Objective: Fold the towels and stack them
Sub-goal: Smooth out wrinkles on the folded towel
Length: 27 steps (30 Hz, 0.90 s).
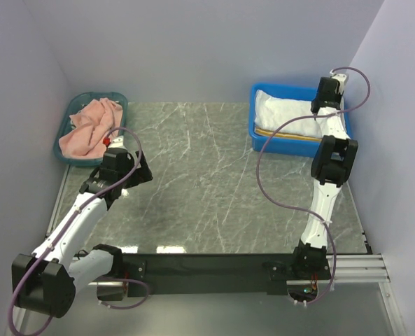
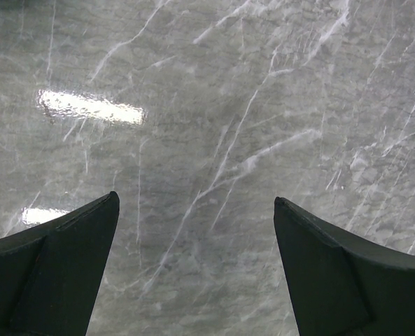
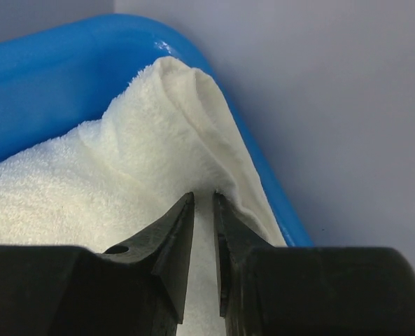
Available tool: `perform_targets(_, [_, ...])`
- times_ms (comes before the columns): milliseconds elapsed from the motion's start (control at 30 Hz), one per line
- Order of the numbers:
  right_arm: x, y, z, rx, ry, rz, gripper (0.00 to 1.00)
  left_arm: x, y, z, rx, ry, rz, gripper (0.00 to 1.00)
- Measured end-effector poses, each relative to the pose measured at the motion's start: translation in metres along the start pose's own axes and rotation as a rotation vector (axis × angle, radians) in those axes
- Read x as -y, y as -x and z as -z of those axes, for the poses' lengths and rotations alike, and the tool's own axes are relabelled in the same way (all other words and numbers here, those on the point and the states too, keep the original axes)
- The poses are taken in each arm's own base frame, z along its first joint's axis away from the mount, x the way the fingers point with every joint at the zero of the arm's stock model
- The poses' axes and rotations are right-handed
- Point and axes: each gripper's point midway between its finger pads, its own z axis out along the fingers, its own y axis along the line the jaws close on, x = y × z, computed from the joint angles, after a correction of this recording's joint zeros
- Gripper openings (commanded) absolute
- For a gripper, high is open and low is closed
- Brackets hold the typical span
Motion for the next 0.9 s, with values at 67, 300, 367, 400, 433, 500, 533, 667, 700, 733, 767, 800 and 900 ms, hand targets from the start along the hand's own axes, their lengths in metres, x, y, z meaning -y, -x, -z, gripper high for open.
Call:
perform_targets(67, [-0.001,-0.001,0.001,-0.005,0.008,-0.006,0.25,0.001,0.0,0.0,-0.001,-0.003,0.0,0.98])
perform_targets(300, [0.015,-0.001,0.04,-0.026,0.031,-0.014,0.25,0.004,0.006,0.008,0.027,-0.026,0.005,0.98])
perform_targets(367, [0.023,0.008,0.055,-0.011,0.035,-0.037,0.25,0.006,0.009,0.012,0.042,-0.038,0.007,0.98])
perform_targets(400, [0.028,0.013,0.063,-0.003,0.036,-0.052,0.25,0.007,0.011,0.014,0.051,-0.044,0.008,0.98])
perform_targets(433, [0.032,0.017,0.07,0.004,0.036,-0.07,0.25,0.007,0.013,0.016,0.06,-0.051,0.01,0.98])
perform_targets(500, [0.037,0.021,0.082,0.016,0.041,-0.109,0.25,0.009,0.016,0.021,0.079,-0.062,0.012,0.98])
perform_targets(533, [0.039,0.017,0.086,0.009,0.044,-0.122,0.25,0.01,0.018,0.023,0.087,-0.067,0.014,0.98])
perform_targets(667, [0.035,-0.024,0.091,-0.069,0.051,-0.147,0.25,0.012,0.021,0.029,0.106,-0.083,0.016,0.98])
perform_targets(700, [0.033,-0.038,0.09,-0.098,0.051,-0.147,0.25,0.012,0.022,0.029,0.109,-0.085,0.017,0.98])
perform_targets(733, [0.03,-0.054,0.09,-0.134,0.05,-0.143,0.25,0.012,0.022,0.03,0.112,-0.087,0.017,0.98])
perform_targets(767, [0.029,-0.069,0.089,-0.171,0.05,-0.137,0.25,0.012,0.023,0.031,0.115,-0.089,0.018,0.98])
perform_targets(800, [0.028,-0.079,0.089,-0.196,0.049,-0.133,0.24,0.013,0.023,0.032,0.118,-0.09,0.018,0.98])
perform_targets(900, [0.026,-0.097,0.089,-0.251,0.051,-0.137,0.24,0.013,0.025,0.034,0.126,-0.095,0.019,0.98])
